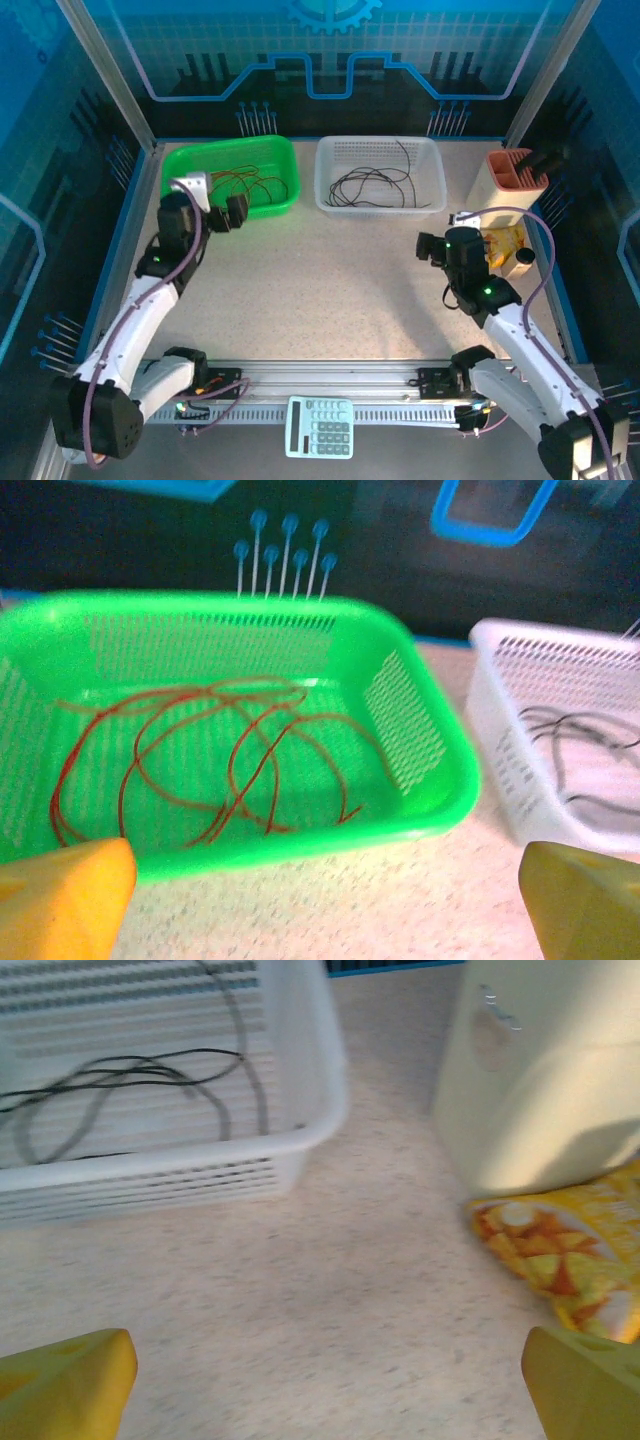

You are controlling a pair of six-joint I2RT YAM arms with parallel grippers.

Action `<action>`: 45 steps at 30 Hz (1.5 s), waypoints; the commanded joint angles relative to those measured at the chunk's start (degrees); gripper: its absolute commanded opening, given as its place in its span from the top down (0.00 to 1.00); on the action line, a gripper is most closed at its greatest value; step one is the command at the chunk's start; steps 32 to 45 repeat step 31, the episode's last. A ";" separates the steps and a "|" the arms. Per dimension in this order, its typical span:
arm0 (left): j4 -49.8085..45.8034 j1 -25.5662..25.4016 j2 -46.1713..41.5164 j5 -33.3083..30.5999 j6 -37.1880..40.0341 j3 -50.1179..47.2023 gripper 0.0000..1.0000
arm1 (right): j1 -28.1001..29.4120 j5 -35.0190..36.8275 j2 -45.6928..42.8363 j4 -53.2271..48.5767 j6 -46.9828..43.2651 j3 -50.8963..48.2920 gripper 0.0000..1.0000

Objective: Untangle the cables

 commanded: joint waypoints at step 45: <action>56.75 3.35 32.84 -5.85 8.37 -19.52 0.01 | -11.00 -15.52 40.63 67.95 -19.42 -11.40 0.00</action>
